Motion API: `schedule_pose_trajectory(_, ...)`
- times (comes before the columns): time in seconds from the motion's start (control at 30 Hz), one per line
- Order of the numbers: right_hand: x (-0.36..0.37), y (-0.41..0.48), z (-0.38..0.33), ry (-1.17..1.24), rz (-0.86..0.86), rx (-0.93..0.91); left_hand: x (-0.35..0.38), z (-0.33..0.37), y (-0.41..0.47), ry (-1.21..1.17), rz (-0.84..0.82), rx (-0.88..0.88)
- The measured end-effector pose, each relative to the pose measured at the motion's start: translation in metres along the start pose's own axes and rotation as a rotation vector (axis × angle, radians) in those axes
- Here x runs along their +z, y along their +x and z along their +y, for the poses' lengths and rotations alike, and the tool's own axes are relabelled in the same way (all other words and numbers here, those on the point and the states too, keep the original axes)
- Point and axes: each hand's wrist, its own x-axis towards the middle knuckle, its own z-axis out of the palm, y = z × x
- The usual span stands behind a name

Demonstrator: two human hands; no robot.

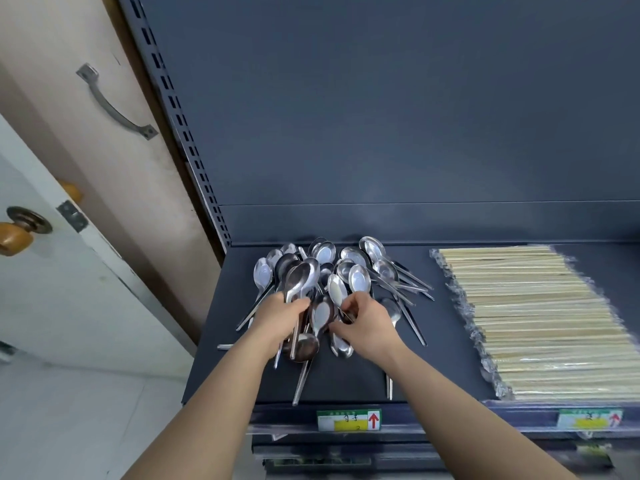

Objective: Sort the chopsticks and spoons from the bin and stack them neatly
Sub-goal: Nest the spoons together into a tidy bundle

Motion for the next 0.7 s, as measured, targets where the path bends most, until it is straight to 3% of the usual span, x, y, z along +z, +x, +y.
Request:
schedule_pose_trajectory(0.23,-0.002,0.005,-0.009,-0.033,0.073,-0.02,-0.022,0.0,-0.007,-0.286,-0.036,-0.009)
schedule_pose_trajectory(0.43,0.0,-0.015,-0.016,0.068,0.029,-0.053,-0.06,-0.013,-0.025,0.215,-0.033,0.125)
schedule_pose_trajectory(0.6,0.016,-0.037,-0.017,0.124,-0.143,0.07,-0.063,-0.035,-0.036,0.272,0.03,0.079)
schedule_pose_trajectory(0.7,0.028,-0.037,-0.014,0.19,-0.116,0.082,-0.064,-0.039,-0.038,0.245,0.017,0.05)
